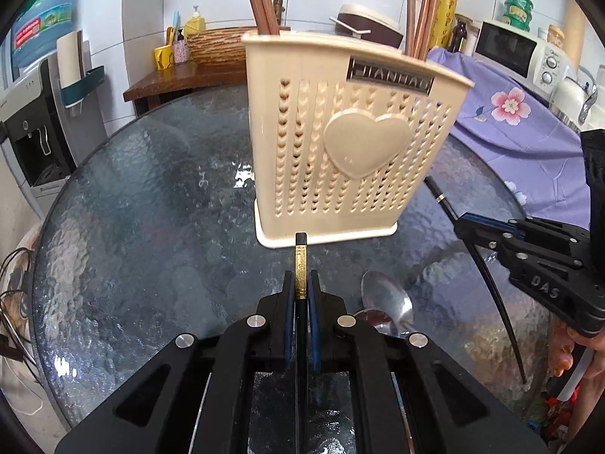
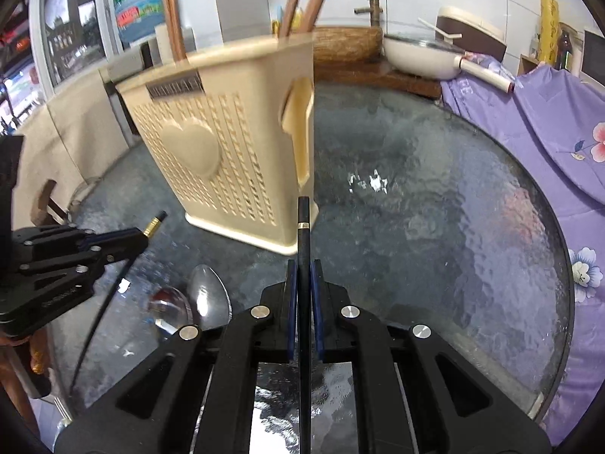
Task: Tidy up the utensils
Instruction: 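Lift the black chopstick with the left tool while the right tool lifts its chopstick, then carry and lower the black chopstick into the holder with the left tool while the right tool does likewise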
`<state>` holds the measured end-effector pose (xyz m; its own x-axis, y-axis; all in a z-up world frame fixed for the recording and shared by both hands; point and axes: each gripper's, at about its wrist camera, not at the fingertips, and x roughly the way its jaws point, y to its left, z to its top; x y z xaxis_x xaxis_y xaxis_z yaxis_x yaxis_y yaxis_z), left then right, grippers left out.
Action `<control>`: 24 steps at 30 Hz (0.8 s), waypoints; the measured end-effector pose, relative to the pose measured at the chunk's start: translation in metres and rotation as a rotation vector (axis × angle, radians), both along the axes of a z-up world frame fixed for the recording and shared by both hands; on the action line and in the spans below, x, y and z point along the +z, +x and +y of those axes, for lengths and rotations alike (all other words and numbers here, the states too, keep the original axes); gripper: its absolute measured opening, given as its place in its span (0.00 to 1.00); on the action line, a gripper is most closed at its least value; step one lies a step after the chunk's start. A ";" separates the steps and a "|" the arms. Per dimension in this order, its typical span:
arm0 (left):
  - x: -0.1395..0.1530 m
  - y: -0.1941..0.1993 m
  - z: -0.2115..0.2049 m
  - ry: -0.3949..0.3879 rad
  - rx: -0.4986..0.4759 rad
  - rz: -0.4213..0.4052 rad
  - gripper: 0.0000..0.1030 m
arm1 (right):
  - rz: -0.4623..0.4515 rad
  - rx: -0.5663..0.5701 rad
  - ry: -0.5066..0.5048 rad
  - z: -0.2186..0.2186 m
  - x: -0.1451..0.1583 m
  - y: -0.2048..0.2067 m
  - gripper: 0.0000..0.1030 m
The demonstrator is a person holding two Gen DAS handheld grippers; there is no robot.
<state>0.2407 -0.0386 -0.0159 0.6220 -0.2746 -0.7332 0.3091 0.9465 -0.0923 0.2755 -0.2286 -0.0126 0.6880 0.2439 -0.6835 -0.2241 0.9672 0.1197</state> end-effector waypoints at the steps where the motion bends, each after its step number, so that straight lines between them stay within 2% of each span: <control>1: 0.003 -0.001 0.001 -0.007 -0.001 -0.006 0.07 | -0.011 0.003 0.012 -0.002 0.004 -0.002 0.08; 10: 0.040 -0.021 0.006 -0.079 -0.013 -0.090 0.07 | -0.117 0.026 0.146 -0.018 0.049 -0.027 0.08; 24: 0.089 -0.049 0.013 -0.133 -0.029 -0.220 0.07 | -0.236 0.066 0.186 -0.022 0.097 -0.067 0.08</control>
<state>0.1914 -0.0259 0.0729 0.7529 -0.3803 -0.5371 0.3628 0.9208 -0.1433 0.2089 -0.2505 0.0845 0.8008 0.3995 -0.4462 -0.3288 0.9160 0.2300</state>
